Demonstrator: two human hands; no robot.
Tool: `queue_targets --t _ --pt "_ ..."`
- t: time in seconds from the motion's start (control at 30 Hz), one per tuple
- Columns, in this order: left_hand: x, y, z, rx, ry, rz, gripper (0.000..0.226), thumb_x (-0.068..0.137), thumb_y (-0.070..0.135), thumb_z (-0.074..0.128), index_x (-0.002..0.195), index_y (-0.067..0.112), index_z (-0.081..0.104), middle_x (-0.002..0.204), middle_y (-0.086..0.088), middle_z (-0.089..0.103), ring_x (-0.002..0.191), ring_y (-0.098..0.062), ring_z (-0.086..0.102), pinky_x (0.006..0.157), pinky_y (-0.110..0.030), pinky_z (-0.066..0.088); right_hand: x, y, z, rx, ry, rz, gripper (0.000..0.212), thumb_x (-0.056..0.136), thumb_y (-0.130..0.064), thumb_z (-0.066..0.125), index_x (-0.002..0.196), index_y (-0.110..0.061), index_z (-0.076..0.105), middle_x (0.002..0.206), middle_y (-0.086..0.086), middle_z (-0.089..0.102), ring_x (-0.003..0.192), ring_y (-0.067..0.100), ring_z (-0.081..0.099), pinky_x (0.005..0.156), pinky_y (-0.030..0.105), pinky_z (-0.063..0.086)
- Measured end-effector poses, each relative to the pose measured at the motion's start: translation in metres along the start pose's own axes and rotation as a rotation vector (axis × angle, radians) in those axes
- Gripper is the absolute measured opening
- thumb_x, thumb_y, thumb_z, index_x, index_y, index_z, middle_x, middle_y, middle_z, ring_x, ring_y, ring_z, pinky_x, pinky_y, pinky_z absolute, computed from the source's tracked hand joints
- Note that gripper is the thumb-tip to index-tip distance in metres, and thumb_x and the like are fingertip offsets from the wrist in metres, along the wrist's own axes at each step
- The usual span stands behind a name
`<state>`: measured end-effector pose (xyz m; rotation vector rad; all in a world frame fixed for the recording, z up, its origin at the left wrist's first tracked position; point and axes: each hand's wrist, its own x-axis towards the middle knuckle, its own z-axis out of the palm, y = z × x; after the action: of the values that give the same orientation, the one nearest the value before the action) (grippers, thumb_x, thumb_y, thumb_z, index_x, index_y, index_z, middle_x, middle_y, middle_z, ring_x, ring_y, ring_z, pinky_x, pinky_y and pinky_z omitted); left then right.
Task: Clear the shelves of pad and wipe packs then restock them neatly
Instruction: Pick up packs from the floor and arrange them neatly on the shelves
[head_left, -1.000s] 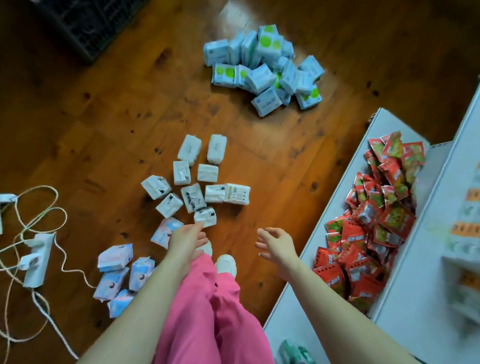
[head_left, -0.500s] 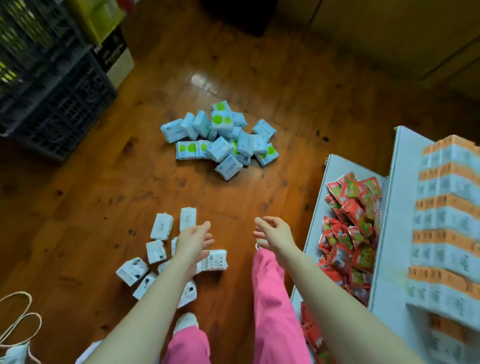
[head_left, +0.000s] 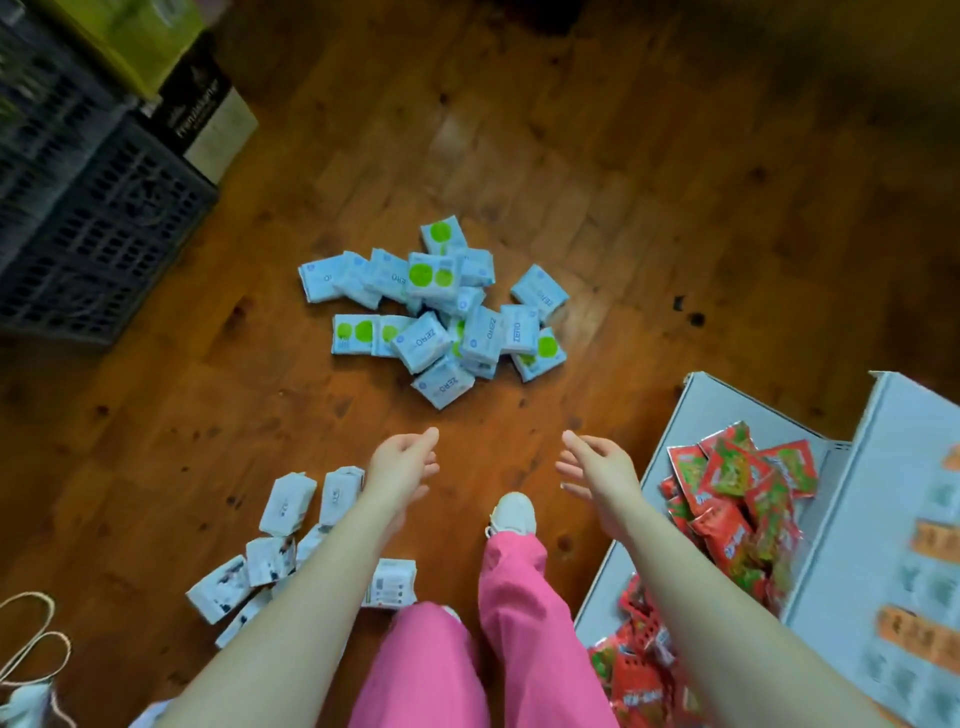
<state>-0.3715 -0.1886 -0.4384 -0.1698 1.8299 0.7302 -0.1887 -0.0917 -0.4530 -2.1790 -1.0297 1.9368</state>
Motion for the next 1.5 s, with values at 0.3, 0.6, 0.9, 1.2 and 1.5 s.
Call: queue_targets --t 0.3,0.6,0.9,1.2,1.5 --pt "0.084 0.05 0.011 0.026 0.043 -0.004 0.015 0.095 0.028 0.053 0.088 0.014 0.054 0.083 -0.002 0.055 0.082 -0.014 0.057 0.063 -0.026 0.041 0.075 -0.042 0.038 -0.053 -0.003 0.053 0.045 0.092 -0.031 0.056 0.128 -0.005 0.046 0.119 0.011 0.057 0.093 0.014 0.058 0.066 0.022 0.049" --pt "0.217 0.08 0.007 0.056 0.042 -0.01 0.035 0.095 0.029 0.054 0.121 0.005 0.053 0.106 -0.01 0.059 0.095 -0.02 0.058 0.081 -0.033 0.044 0.181 -0.057 0.103 0.047 0.007 0.12 0.035 0.091 -0.028 0.06 0.117 -0.006 0.051 0.106 0.011 0.061 0.092 0.018 0.061 0.071 0.028 0.052" --pt "0.367 0.063 0.047 -0.119 0.064 0.033 0.034 0.094 0.031 0.054 0.117 0.007 0.053 0.093 -0.005 0.059 0.092 -0.018 0.06 0.07 -0.027 0.047 0.345 -0.082 0.191 -0.115 -0.028 -0.101 0.055 0.084 -0.032 0.068 0.126 -0.004 0.047 0.11 0.009 0.059 0.106 0.027 0.061 0.092 0.04 0.049" --pt "0.48 0.057 0.043 -0.141 0.438 0.309 0.053 0.084 0.037 0.067 0.123 0.005 0.052 0.099 -0.005 0.058 0.095 -0.018 0.057 0.08 -0.026 0.039 0.463 -0.086 0.266 -0.372 0.084 -0.384 0.065 0.074 -0.045 0.072 0.119 -0.008 0.043 0.118 0.008 0.061 0.111 0.025 0.057 0.088 0.032 0.043" --pt "0.497 0.071 0.067 -0.532 0.397 0.498 0.073 0.081 0.038 0.069 0.138 0.004 0.037 0.135 -0.008 0.048 0.121 -0.015 0.05 0.095 -0.021 0.038 0.472 -0.077 0.251 0.119 -0.197 -0.478 0.023 0.078 -0.021 0.074 0.094 -0.004 0.071 0.088 0.008 0.073 0.078 0.019 0.068 0.071 0.031 0.054"
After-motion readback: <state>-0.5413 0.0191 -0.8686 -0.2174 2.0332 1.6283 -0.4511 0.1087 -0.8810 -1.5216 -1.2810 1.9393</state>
